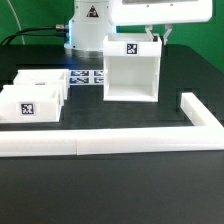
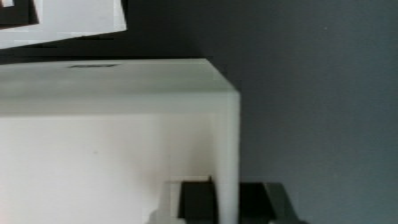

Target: Assemble drawer

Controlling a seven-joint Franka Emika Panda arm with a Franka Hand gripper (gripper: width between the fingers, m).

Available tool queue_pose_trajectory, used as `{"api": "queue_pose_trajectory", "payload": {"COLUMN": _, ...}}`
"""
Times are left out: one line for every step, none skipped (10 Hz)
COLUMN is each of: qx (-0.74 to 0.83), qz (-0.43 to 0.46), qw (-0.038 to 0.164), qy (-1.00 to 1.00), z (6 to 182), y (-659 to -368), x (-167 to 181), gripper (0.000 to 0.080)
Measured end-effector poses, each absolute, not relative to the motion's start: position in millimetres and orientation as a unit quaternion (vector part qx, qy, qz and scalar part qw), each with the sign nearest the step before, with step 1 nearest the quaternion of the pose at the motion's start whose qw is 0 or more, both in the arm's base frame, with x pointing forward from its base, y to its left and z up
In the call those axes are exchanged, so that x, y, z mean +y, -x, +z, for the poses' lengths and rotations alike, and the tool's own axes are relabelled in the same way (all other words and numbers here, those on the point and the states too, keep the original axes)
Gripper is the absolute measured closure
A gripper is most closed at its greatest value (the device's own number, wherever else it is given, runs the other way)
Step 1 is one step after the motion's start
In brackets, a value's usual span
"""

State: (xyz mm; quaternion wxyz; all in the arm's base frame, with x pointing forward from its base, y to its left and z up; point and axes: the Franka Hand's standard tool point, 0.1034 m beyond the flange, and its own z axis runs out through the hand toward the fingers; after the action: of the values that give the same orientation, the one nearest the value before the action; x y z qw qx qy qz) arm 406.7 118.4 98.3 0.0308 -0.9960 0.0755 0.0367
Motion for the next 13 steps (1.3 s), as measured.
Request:
{"api": "queue_pose_trajectory", "payload": {"qx": 0.069, "qz": 0.037, "qw": 0.031, "qy": 0.996, "z": 98.1, "y": -408, "x": 118, "gripper": 0.0762}}
{"api": "queue_pose_trajectory", "payload": {"qx": 0.047, "qz": 0.033, "qw": 0.035, "qy": 0.998, "z": 98.3, "y": -422, "x": 112, "gripper": 0.0762}}
{"api": "queue_pose_trajectory", "payload": {"qx": 0.045, "qz": 0.027, "qw": 0.039, "qy": 0.998, "z": 98.6, "y": -442, "x": 108, "gripper": 0.0762}}
{"api": "queue_pose_trajectory", "payload": {"qx": 0.045, "qz": 0.022, "qw": 0.041, "qy": 0.998, "z": 98.7, "y": -456, "x": 106, "gripper": 0.0762}}
{"api": "queue_pose_trajectory", "payload": {"qx": 0.045, "qz": 0.017, "qw": 0.043, "qy": 0.998, "z": 99.0, "y": -467, "x": 104, "gripper": 0.0762}}
{"api": "queue_pose_trajectory", "payload": {"qx": 0.04, "qz": 0.013, "qw": 0.045, "qy": 0.998, "z": 98.9, "y": -477, "x": 103, "gripper": 0.0761}}
{"api": "queue_pose_trajectory", "payload": {"qx": 0.033, "qz": 0.006, "qw": 0.047, "qy": 0.998, "z": 98.9, "y": -491, "x": 100, "gripper": 0.0761}}
{"api": "queue_pose_trajectory", "payload": {"qx": 0.019, "qz": 0.001, "qw": 0.049, "qy": 0.999, "z": 99.1, "y": -504, "x": 97, "gripper": 0.0761}}
{"api": "queue_pose_trajectory", "payload": {"qx": 0.007, "qz": -0.005, "qw": 0.05, "qy": 0.999, "z": 99.2, "y": -515, "x": 94, "gripper": 0.076}}
{"api": "queue_pose_trajectory", "payload": {"qx": 0.004, "qz": -0.008, "qw": 0.051, "qy": 0.999, "z": 100.6, "y": -518, "x": 93, "gripper": 0.076}}
{"api": "queue_pose_trajectory", "payload": {"qx": 0.004, "qz": -0.008, "qw": 0.051, "qy": 0.999, "z": 100.7, "y": -518, "x": 94, "gripper": 0.0758}}
{"api": "queue_pose_trajectory", "payload": {"qx": 0.004, "qz": -0.008, "qw": 0.051, "qy": 0.999, "z": 100.8, "y": -518, "x": 94, "gripper": 0.0758}}
{"api": "queue_pose_trajectory", "payload": {"qx": 0.004, "qz": -0.008, "qw": 0.051, "qy": 0.999, "z": 100.9, "y": -518, "x": 94, "gripper": 0.0758}}
